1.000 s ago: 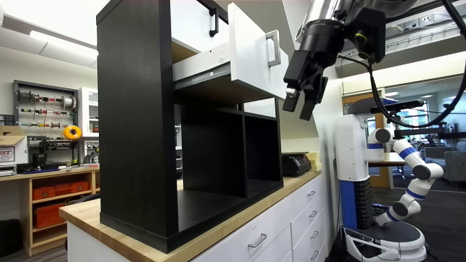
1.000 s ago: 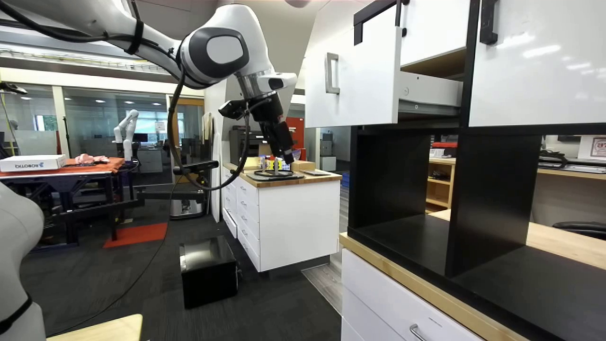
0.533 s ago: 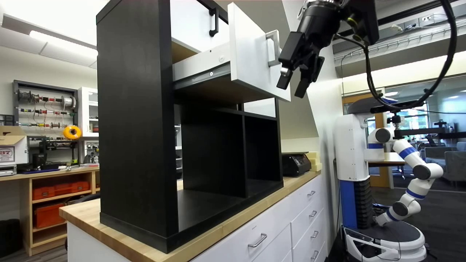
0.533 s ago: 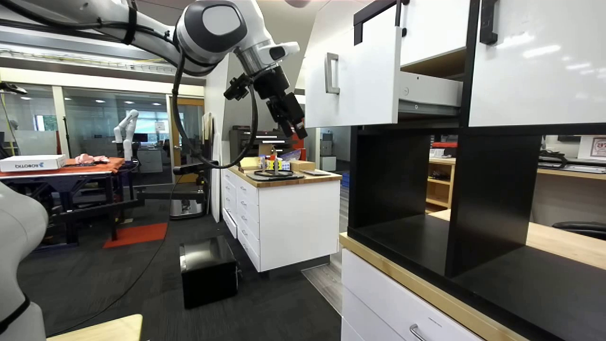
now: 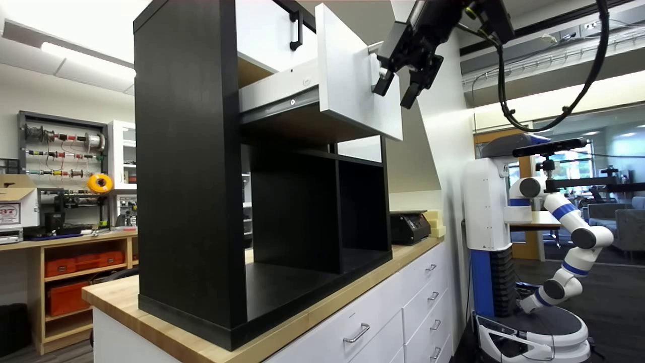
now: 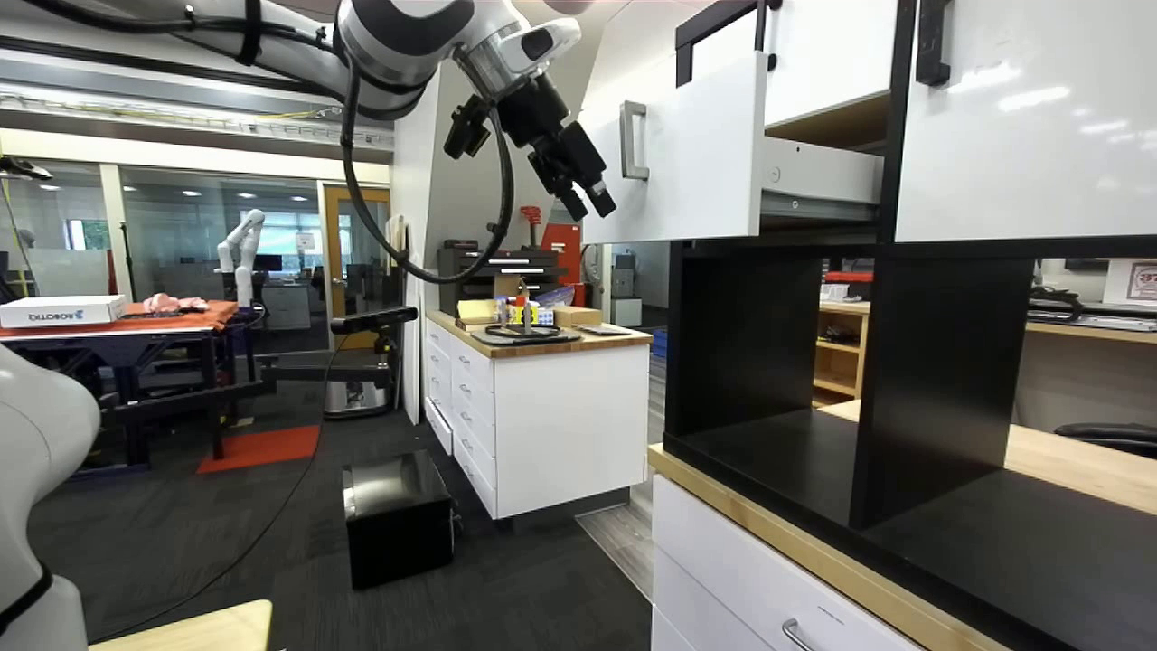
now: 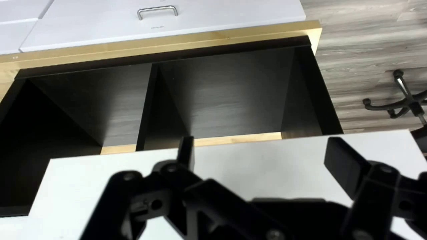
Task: Push the bottom drawer on the left closed
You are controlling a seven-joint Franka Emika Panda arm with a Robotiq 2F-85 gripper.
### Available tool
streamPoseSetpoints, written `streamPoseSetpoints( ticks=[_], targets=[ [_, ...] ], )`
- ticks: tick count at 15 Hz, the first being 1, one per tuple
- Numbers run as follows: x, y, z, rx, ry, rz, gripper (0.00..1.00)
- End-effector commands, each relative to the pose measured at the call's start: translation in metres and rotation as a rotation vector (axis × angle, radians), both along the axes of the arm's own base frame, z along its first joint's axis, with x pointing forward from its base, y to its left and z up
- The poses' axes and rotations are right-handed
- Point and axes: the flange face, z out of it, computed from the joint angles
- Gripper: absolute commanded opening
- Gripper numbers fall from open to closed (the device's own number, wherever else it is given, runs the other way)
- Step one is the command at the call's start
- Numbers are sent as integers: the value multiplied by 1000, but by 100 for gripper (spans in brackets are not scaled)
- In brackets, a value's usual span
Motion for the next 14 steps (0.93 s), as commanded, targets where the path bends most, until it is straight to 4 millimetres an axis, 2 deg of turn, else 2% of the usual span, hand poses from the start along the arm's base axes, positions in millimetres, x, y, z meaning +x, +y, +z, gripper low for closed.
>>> streamPoseSetpoints(
  ticks=[1,5,13,14],
  targets=[
    [0,-5,22,-22,-74,-38,100],
    [0,-9,31,-39,-105,-43,100],
    [0,-11,36,-93,-166,-8,100],
    [0,-13,36,-97,-169,-8,75]
  ],
)
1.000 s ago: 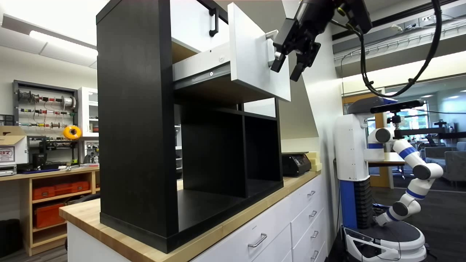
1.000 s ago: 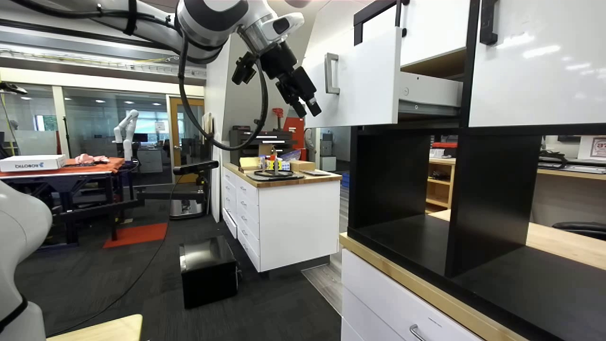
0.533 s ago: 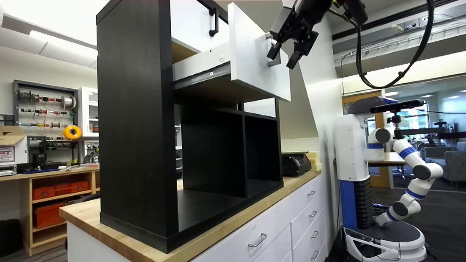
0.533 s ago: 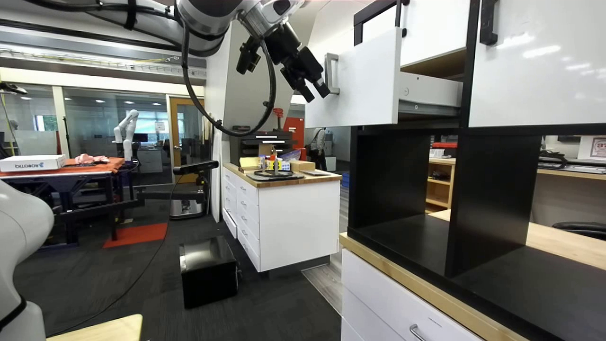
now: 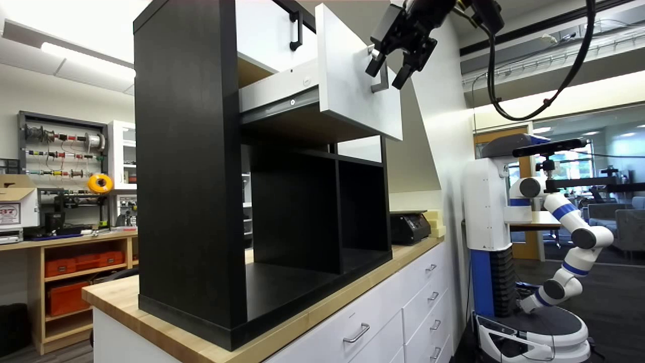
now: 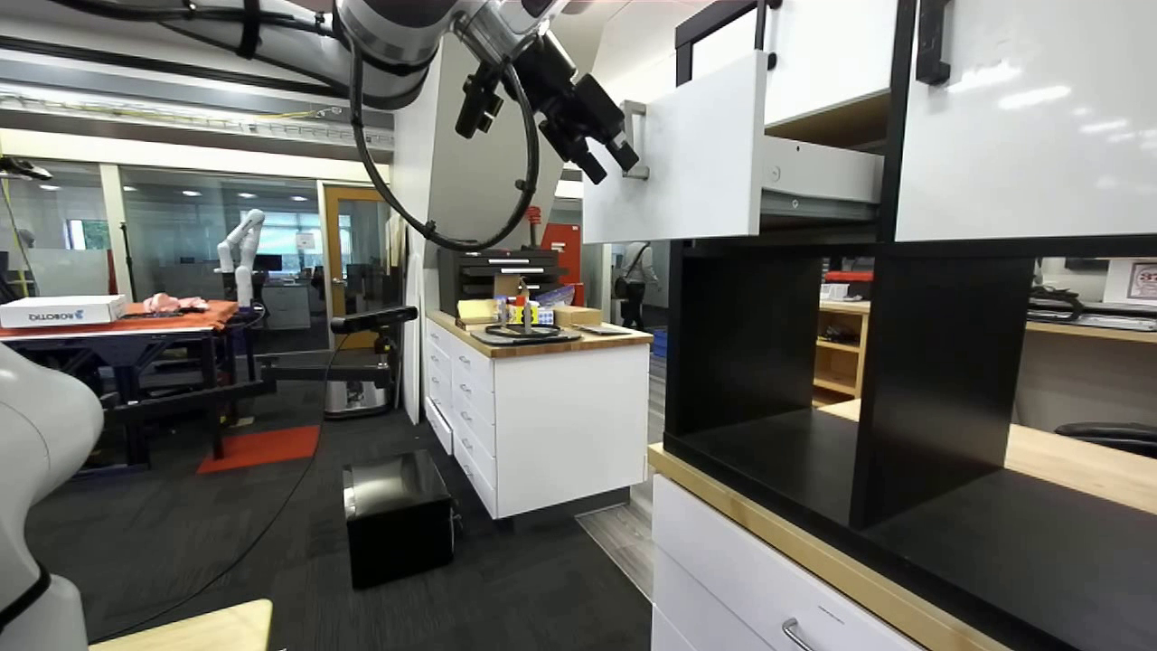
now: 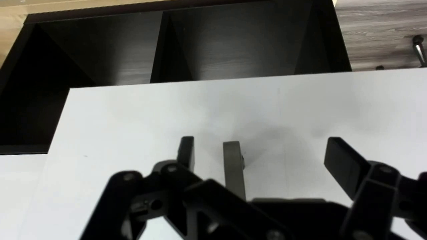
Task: Push the bottom drawer on the left closed
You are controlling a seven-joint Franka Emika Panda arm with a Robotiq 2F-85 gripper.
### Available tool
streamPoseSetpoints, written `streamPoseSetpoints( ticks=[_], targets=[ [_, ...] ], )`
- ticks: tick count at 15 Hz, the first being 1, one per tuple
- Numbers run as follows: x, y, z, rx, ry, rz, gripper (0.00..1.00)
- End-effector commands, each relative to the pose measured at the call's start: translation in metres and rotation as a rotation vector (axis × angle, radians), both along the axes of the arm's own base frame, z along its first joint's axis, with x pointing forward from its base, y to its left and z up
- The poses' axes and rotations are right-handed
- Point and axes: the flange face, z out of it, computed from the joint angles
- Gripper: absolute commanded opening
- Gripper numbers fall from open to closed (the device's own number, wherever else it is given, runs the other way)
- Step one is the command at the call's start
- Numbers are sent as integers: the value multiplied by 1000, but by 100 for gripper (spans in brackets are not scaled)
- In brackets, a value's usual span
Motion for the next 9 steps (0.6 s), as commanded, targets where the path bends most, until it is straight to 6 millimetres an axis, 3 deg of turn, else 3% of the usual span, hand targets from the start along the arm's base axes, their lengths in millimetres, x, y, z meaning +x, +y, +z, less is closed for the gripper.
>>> streamPoseSetpoints(
  ticks=[1,9],
  targets=[
    [-2,-6,4,-36,-40,-6,74],
    [-2,-14,5,-35,-75,1,22]
  ],
)
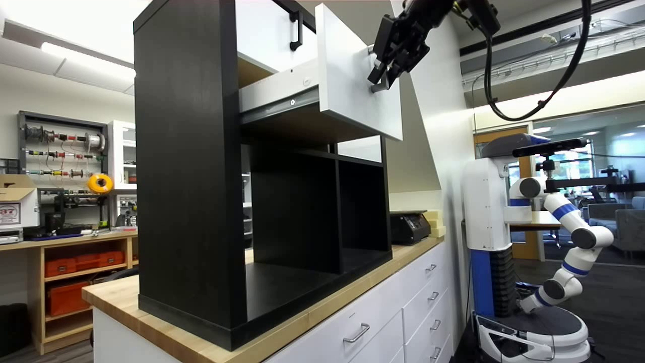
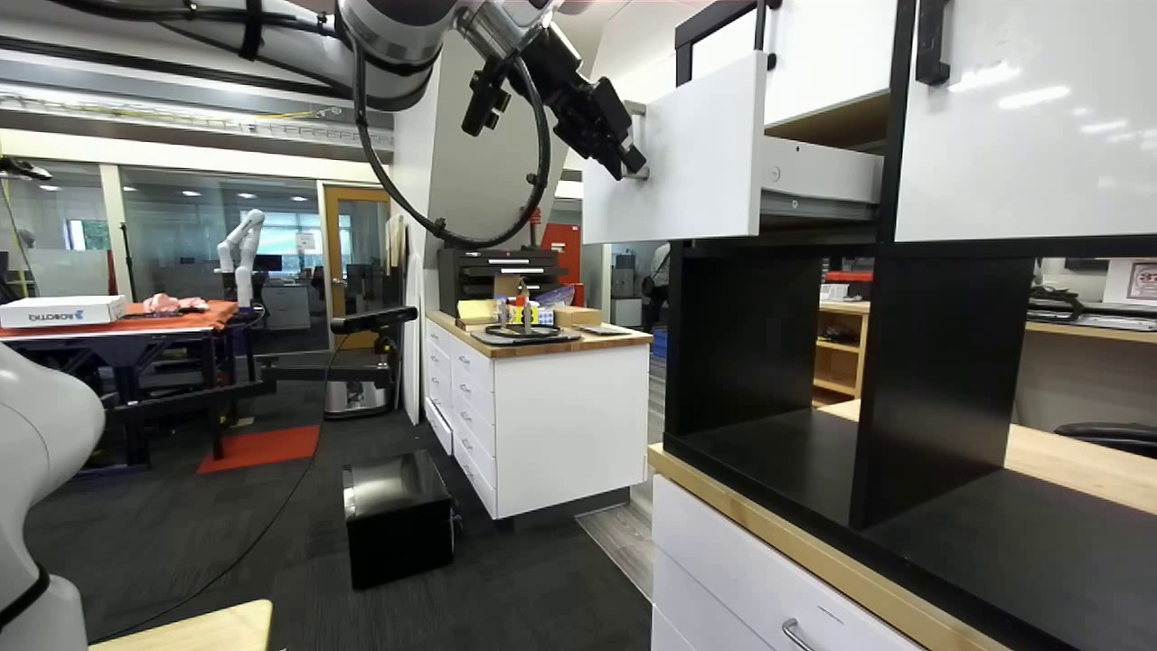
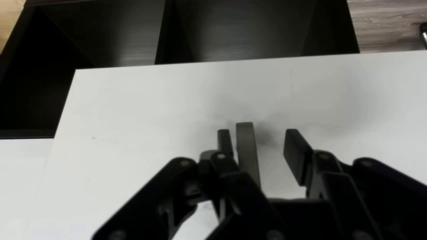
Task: Push the bottom drawer on the left closed
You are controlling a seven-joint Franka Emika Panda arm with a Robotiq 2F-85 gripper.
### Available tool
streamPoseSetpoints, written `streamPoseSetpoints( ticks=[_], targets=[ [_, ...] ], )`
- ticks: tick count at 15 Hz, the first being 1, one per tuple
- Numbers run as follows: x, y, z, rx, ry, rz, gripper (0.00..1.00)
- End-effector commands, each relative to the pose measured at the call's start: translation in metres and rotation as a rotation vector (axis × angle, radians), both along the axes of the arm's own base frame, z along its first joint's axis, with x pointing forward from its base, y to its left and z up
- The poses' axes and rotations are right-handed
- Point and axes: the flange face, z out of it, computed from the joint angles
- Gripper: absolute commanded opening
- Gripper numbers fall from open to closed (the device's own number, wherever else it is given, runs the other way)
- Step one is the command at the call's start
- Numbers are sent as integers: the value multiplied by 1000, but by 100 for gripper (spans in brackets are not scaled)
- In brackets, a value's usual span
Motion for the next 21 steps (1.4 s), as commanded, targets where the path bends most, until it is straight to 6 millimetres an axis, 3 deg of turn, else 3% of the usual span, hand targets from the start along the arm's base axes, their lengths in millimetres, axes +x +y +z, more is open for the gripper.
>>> streamPoseSetpoints(
  ticks=[1,2,4,10,21],
  targets=[
    [-4,-7,0,-20,-29,-1,14],
    [-4,-8,0,-20,-29,-2,7],
    [-4,-9,0,-18,-27,-2,3],
    [8,-4,1,-13,-44,18,7],
    [81,-2,-14,-1,-83,51,7]
  ],
)
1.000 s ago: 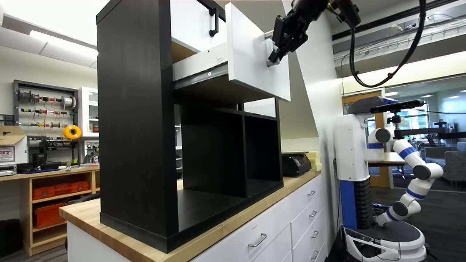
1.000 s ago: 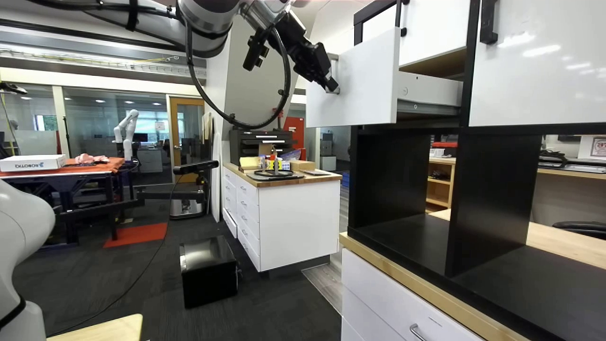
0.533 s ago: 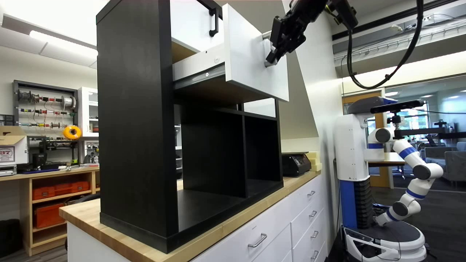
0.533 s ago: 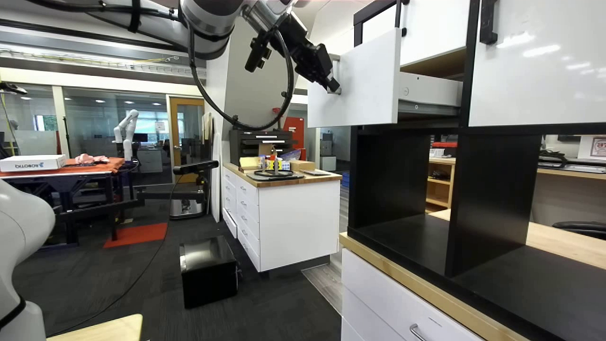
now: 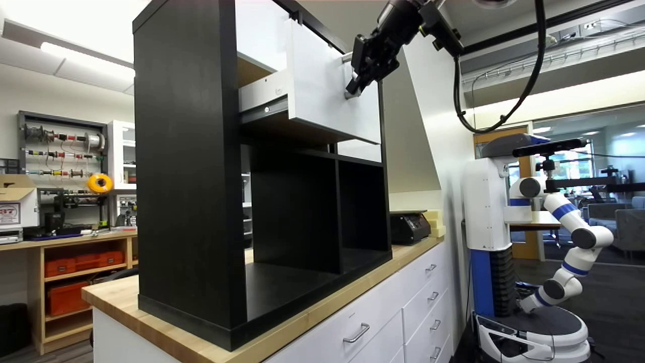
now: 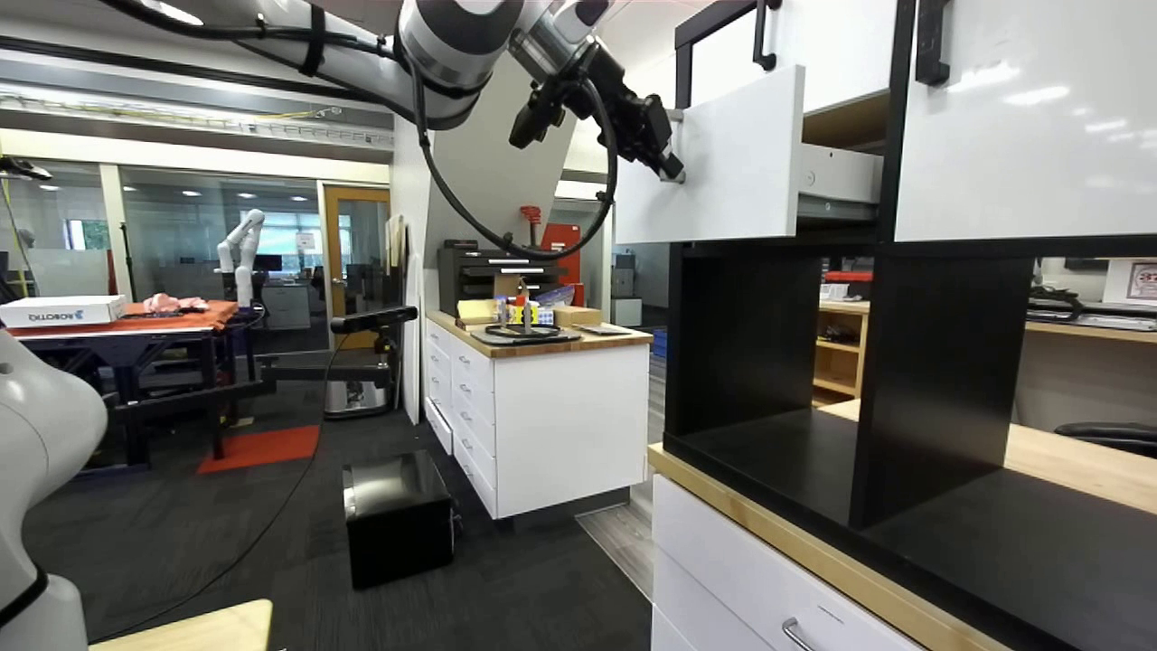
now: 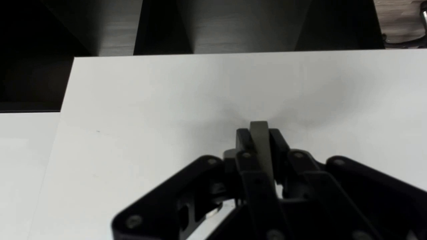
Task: Push the bottom drawer on the left closed
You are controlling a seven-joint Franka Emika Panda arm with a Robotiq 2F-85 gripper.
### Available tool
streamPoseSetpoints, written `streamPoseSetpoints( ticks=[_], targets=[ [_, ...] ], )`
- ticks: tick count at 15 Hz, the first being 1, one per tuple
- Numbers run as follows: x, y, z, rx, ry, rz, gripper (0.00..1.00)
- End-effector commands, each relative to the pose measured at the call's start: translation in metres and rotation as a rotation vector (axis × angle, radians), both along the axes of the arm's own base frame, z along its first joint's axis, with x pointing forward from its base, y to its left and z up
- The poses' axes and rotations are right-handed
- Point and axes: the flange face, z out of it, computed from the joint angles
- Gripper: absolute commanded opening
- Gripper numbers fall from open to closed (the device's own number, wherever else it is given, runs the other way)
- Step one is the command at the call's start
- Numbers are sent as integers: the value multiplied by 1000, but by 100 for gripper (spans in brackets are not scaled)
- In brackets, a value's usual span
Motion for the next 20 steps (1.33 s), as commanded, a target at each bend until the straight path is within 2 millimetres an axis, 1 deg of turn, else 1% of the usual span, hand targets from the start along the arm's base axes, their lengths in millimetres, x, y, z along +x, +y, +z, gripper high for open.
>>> streamPoseSetpoints(
  ticks=[1,5,10,13,14,15,16,17,18,19,20],
  targets=[
    [37,7,-8,6,-15,15,7],
    [68,7,-12,3,-28,26,7],
    [114,3,-29,22,-56,37,7],
    [138,1,-38,29,-73,41,7],
    [145,1,-40,27,-79,43,7],
    [139,14,-26,25,-75,40,6],
    [140,18,-25,14,-58,39,4],
    [132,21,-21,-31,-21,33,40],
    [119,28,-15,-52,11,40,41],
    [110,37,-13,-65,47,48,46],
    [103,41,-10,-64,82,55,53]
  ],
)
